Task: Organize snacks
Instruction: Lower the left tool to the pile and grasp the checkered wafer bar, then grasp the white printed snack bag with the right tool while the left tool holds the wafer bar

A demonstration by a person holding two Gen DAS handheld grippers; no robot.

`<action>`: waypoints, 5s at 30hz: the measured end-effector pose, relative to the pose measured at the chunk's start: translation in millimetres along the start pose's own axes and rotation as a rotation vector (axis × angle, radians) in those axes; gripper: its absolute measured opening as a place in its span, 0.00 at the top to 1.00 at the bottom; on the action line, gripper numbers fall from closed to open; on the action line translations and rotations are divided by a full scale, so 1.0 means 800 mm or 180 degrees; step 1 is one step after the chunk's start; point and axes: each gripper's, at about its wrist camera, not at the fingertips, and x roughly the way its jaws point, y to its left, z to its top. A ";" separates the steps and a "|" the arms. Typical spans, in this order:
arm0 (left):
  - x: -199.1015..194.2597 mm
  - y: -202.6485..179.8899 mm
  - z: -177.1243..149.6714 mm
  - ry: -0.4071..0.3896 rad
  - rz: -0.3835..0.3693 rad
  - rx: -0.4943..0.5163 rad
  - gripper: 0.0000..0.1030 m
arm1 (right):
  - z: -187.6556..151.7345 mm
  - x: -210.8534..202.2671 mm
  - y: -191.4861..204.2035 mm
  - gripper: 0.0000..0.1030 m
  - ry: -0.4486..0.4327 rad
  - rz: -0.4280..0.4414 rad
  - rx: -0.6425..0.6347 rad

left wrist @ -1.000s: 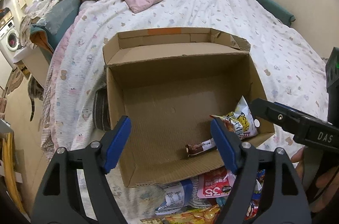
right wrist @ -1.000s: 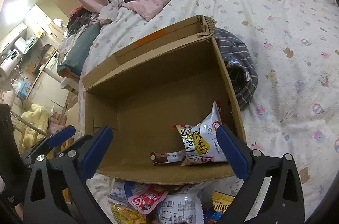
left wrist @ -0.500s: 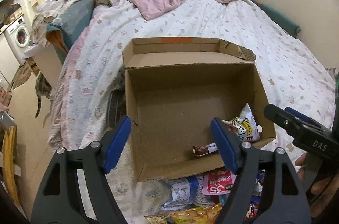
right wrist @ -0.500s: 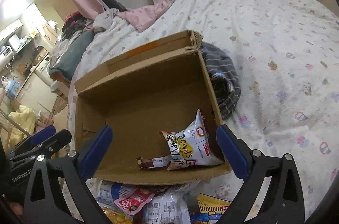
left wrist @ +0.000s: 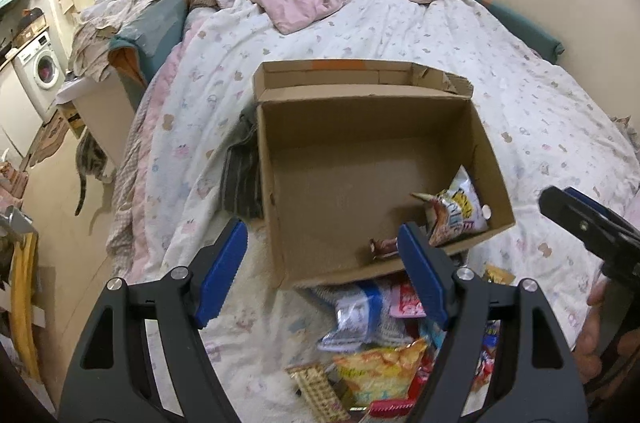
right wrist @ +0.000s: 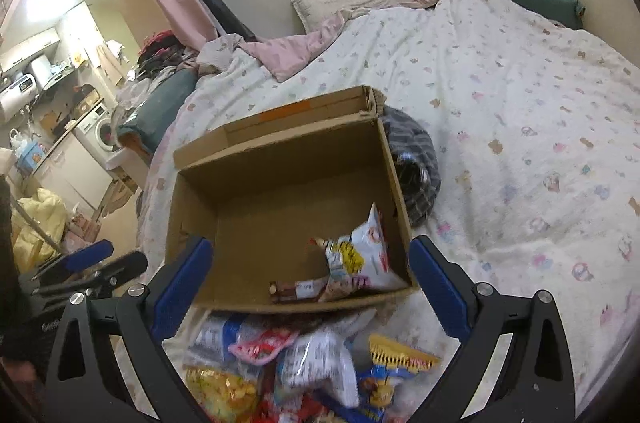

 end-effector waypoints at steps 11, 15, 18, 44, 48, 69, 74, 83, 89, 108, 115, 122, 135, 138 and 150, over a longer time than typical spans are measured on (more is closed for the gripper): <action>0.011 0.023 -0.046 0.0465 0.0040 -0.0148 0.27 | -0.039 -0.032 -0.008 0.02 0.0139 0.0002 0.0081; 0.039 0.034 -0.080 0.0927 -0.0007 -0.0204 0.27 | -0.050 -0.031 -0.016 0.02 0.0251 0.0008 0.0140; 0.064 0.050 -0.110 0.1299 -0.0011 -0.0360 0.28 | -0.061 -0.030 -0.022 0.02 0.0338 -0.0029 0.0120; 0.096 0.043 -0.155 0.1833 -0.0151 -0.0751 0.78 | -0.083 -0.018 -0.105 0.02 0.0847 -0.0038 0.0898; 0.089 0.045 -0.141 0.1732 -0.0146 -0.0783 0.78 | -0.086 0.000 -0.081 0.02 0.1043 0.0071 0.0749; 0.067 0.082 -0.126 0.1592 -0.0169 -0.0877 0.77 | -0.108 0.120 0.016 0.06 0.1865 -0.0004 0.0110; 0.066 0.081 -0.126 0.1574 -0.0145 -0.0835 0.77 | -0.108 0.135 0.010 0.13 0.1942 -0.0066 0.0181; 0.066 0.077 -0.127 0.1528 -0.0093 -0.0801 0.77 | -0.109 0.115 -0.005 0.43 0.1895 0.0036 0.0165; 0.067 0.074 -0.128 0.1516 -0.0046 -0.0795 0.77 | -0.106 0.079 -0.025 0.47 0.1753 0.0177 0.0210; 0.066 0.061 -0.127 0.1414 0.0024 -0.0729 0.77 | -0.102 -0.026 -0.049 0.48 0.1129 0.0633 0.0192; 0.062 0.054 -0.126 0.1313 0.0170 -0.0585 0.78 | -0.094 -0.040 -0.045 0.48 0.0901 0.0682 0.0145; 0.040 0.061 -0.107 0.1217 -0.0002 -0.0798 0.78 | -0.090 -0.043 -0.039 0.48 0.0825 0.0724 0.0200; -0.007 0.022 -0.017 0.0731 -0.0117 -0.0384 0.78 | -0.069 -0.051 -0.034 0.48 0.0562 0.0769 0.0238; -0.009 0.020 -0.003 0.0673 -0.0119 -0.0349 0.78 | -0.061 -0.054 -0.031 0.48 0.0501 0.0771 0.0236; 0.014 0.006 0.021 0.0670 -0.0194 -0.0315 0.77 | -0.027 -0.037 -0.036 0.48 0.0491 0.0687 0.0433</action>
